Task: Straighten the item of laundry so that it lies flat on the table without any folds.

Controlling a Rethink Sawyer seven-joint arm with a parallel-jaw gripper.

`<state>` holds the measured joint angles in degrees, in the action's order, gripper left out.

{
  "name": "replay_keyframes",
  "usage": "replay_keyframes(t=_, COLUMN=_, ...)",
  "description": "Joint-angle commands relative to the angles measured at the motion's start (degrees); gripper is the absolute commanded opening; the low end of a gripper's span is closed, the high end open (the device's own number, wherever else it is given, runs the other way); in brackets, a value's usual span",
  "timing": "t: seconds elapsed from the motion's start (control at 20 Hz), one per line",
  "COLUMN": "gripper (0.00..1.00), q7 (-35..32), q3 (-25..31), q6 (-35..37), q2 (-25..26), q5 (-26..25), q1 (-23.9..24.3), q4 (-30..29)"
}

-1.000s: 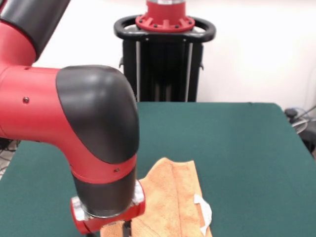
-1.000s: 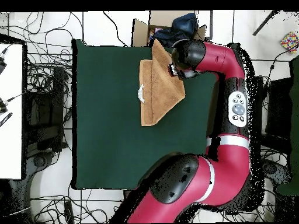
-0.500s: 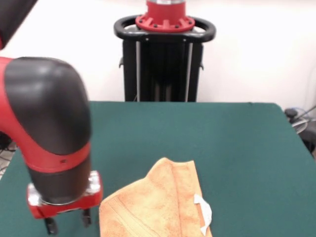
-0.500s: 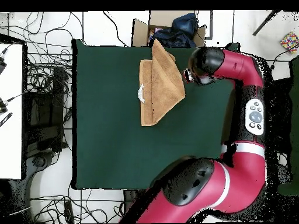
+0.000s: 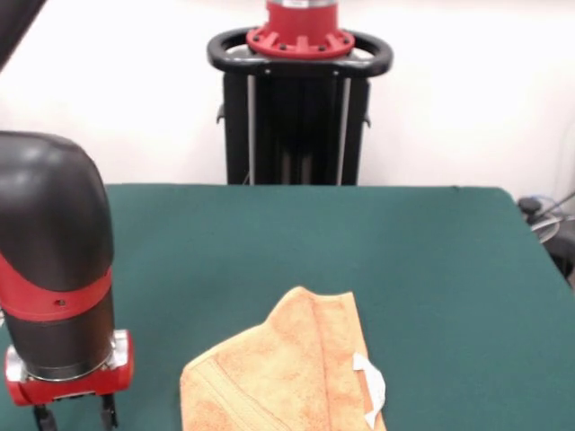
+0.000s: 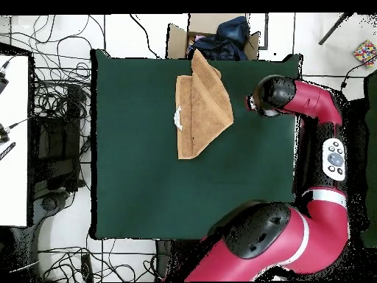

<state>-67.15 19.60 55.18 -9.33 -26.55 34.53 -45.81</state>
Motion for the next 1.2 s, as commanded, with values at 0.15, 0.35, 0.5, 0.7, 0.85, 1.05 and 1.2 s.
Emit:
replay_keyframes(t=0.15, gripper=1.0, q7=-7.63, q3=-1.44, q6=-3.92, q2=0.56, q5=1.61, q1=-0.22, q4=-15.59)
replay_keyframes(t=0.35, gripper=1.0, q7=-9.34, q3=-2.11, q6=-4.07, q2=-2.09, q5=2.83, q1=-0.82, q4=-19.65)
replay_keyframes(t=0.5, gripper=1.0, q7=-10.5, q3=-2.56, q6=-4.51, q2=-3.7, q5=3.48, q1=-1.01, q4=-22.52)
replay_keyframes(t=0.7, gripper=1.0, q7=-12.05, q3=-3.22, q6=-6.02, q2=-5.48, q5=4.18, q1=-1.33, q4=-25.95)
replay_keyframes(t=0.85, gripper=1.0, q7=-13.18, q3=-3.52, q6=-7.74, q2=-5.53, q5=4.7, q1=-1.77, q4=-27.47)
replay_keyframes(t=1.05, gripper=1.0, q7=-15.34, q3=-3.95, q6=-10.85, q2=-5.39, q5=5.01, q1=-2.61, q4=-29.59)
replay_keyframes(t=1.2, gripper=1.0, q7=-15.64, q3=-3.8, q6=-12.69, q2=-4.44, q5=5.1, q1=-2.72, q4=-29.99)
